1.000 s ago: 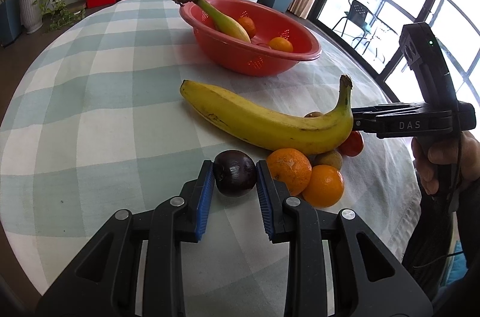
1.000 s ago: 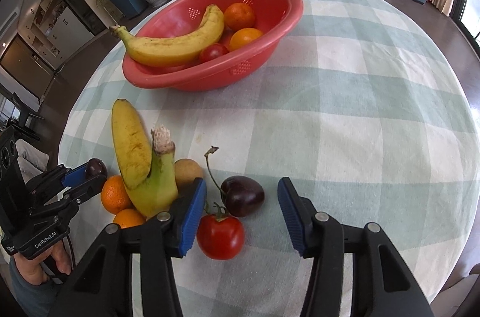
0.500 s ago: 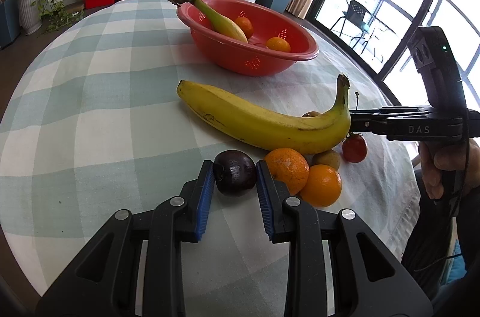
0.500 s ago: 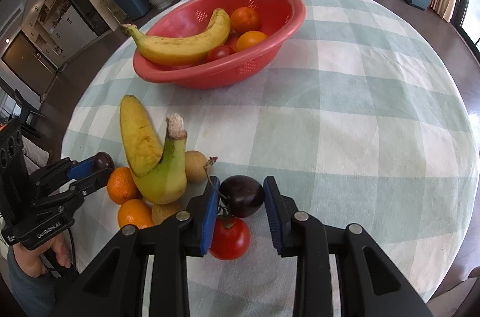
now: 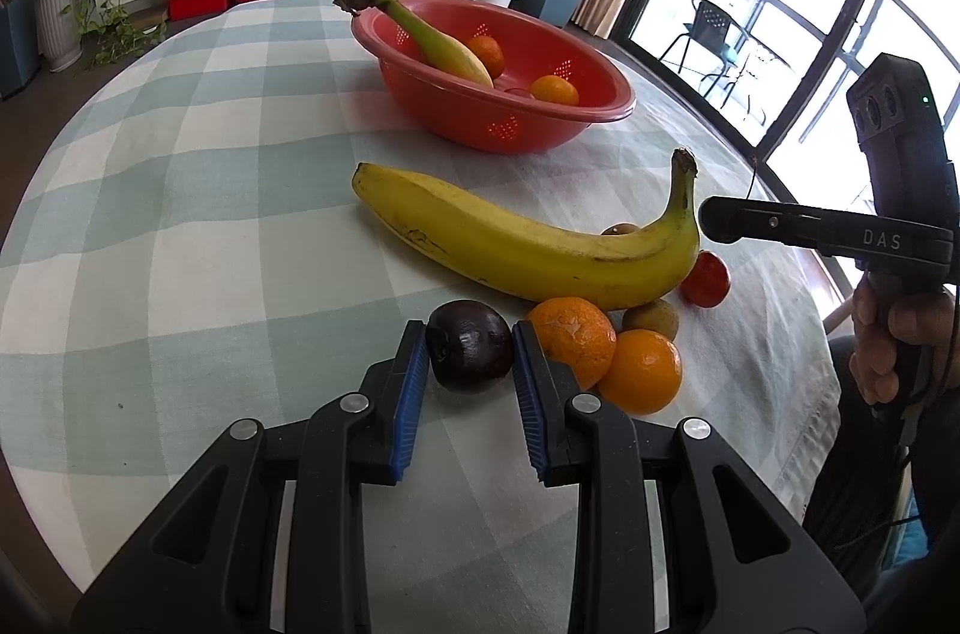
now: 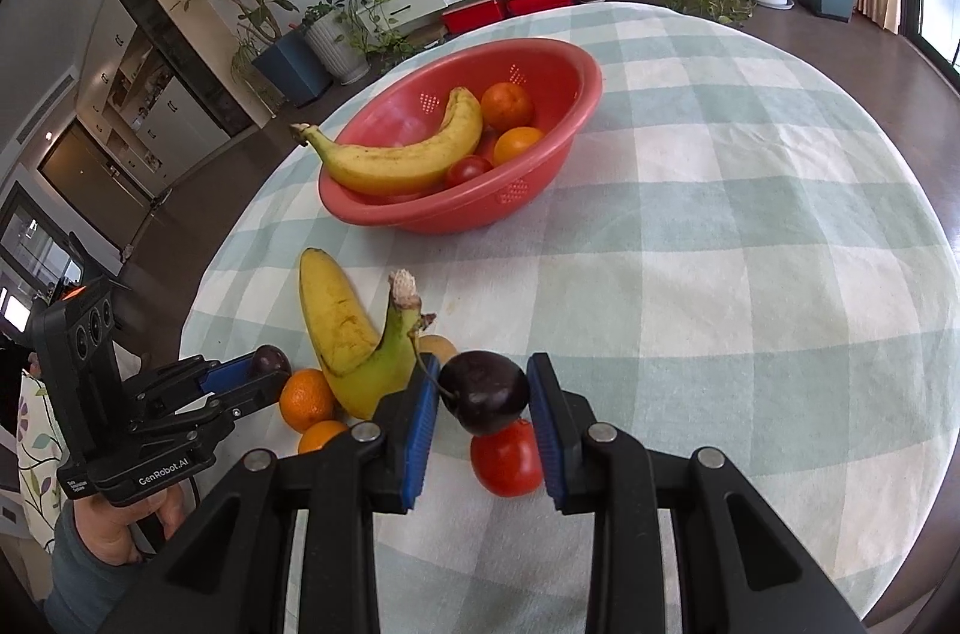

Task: Organize fruits
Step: 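Carry the plum with the left tool while the right tool carries the tomato to the bowl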

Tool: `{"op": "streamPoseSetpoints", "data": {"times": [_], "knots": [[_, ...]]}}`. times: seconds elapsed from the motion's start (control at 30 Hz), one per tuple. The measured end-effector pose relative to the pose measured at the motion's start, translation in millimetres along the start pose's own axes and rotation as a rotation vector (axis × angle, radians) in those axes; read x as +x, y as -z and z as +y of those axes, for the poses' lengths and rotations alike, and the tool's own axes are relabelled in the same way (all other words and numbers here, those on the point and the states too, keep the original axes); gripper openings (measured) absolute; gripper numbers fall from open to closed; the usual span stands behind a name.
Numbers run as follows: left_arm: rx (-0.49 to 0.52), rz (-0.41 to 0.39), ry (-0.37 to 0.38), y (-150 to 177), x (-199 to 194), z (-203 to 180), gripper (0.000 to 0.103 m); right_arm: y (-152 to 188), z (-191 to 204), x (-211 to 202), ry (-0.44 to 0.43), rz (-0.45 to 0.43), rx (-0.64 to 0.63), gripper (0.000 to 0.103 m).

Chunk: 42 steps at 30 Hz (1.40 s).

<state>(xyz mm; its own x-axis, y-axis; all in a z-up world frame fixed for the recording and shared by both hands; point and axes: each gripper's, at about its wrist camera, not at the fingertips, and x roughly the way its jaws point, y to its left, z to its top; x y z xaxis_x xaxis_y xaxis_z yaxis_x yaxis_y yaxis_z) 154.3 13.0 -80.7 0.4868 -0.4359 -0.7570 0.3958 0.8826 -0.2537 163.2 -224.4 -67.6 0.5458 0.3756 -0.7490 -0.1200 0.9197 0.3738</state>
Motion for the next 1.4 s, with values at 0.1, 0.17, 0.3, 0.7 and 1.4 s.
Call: {"op": "streamPoseSetpoints", "data": {"times": [0.1,0.17,0.3,0.7,1.4], "knots": [[-0.001,-0.011,0.001,-1,-3,0,0.026,-1,-3,-3,0.008,-0.008,0.005,0.033],[-0.003,-0.022,0.003,-1,-5,0,0.026,-1,-7,-3,0.02,-0.006,0.015,0.033],[-0.011,-0.037,0.01,-3,-10,1,0.026,-2,-18,-7,0.029,-0.018,0.044,0.033],[0.068,-0.102,0.017,-63,-27,-24,0.026,-63,-17,-37,0.006,-0.145,0.013,0.033],[0.261,0.017,-0.034,-139,82,-68,0.026,-146,-4,61,-0.006,-0.032,-0.044,0.033]]}}
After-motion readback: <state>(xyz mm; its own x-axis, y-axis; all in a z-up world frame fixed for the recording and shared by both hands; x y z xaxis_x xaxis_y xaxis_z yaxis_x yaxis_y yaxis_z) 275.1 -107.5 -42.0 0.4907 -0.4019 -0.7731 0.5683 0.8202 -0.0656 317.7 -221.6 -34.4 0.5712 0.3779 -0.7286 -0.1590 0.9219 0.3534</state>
